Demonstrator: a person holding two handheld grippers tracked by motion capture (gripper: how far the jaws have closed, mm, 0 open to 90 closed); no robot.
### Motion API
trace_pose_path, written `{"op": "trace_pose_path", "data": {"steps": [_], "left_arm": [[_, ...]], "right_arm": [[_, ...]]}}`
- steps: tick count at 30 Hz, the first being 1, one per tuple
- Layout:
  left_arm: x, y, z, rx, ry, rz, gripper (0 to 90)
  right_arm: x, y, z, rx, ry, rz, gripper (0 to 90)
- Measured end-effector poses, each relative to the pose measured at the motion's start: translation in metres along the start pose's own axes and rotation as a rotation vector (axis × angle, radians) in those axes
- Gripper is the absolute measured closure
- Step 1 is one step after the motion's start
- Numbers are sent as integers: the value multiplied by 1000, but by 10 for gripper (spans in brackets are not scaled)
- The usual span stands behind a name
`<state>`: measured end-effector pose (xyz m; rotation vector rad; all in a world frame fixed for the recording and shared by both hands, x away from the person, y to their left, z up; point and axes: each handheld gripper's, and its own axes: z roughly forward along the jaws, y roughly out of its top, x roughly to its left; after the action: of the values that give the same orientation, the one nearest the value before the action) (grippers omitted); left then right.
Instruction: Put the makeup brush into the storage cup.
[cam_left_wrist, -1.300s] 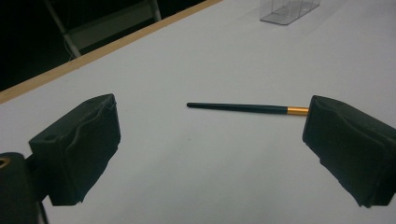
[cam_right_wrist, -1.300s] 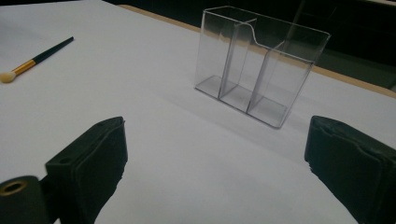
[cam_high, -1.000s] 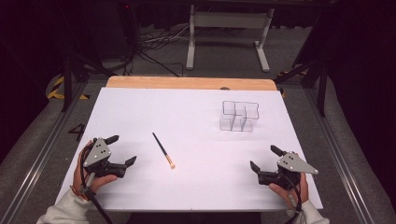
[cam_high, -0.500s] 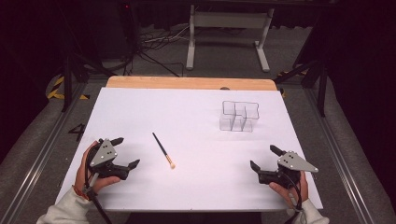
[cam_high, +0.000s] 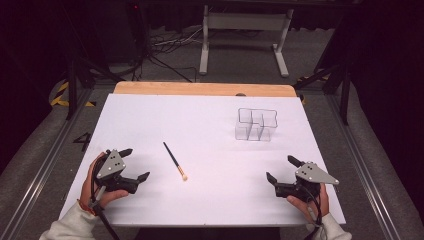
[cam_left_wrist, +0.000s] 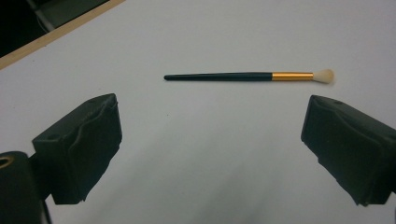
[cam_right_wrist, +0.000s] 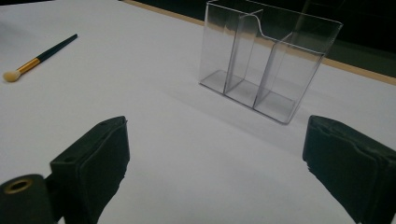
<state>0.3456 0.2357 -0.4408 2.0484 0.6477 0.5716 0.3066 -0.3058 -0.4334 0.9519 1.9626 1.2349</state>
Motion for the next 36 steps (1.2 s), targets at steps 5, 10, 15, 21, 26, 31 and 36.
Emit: {"op": "trace_pose_path", "data": {"steps": [5, 10, 15, 21, 26, 31, 36], "left_arm": [[-1, 1, 3, 26, -3, -12, 62], [0, 2, 5, 42, 12, -40, 77], [-3, 4, 9, 66, 6, -46, 86], [-5, 5, 10, 76, 2, -46, 85], [-9, 11, 14, 107, 17, -103, 85], [-19, 26, 25, 196, 38, -213, 87], [-34, 51, 45, 308, 11, -350, 95]], "right_arm": [[0, -1, 1, 11, -4, -4, 81], [-1, -2, 1, 18, -10, -1, 82], [-4, -3, 1, 19, -17, 10, 83], [-4, -3, 1, 21, -16, 11, 83], [-3, -3, 2, 29, -16, 11, 84], [-4, -4, 2, 39, -29, 14, 86], [-6, -5, 2, 47, -40, 19, 88]]}}
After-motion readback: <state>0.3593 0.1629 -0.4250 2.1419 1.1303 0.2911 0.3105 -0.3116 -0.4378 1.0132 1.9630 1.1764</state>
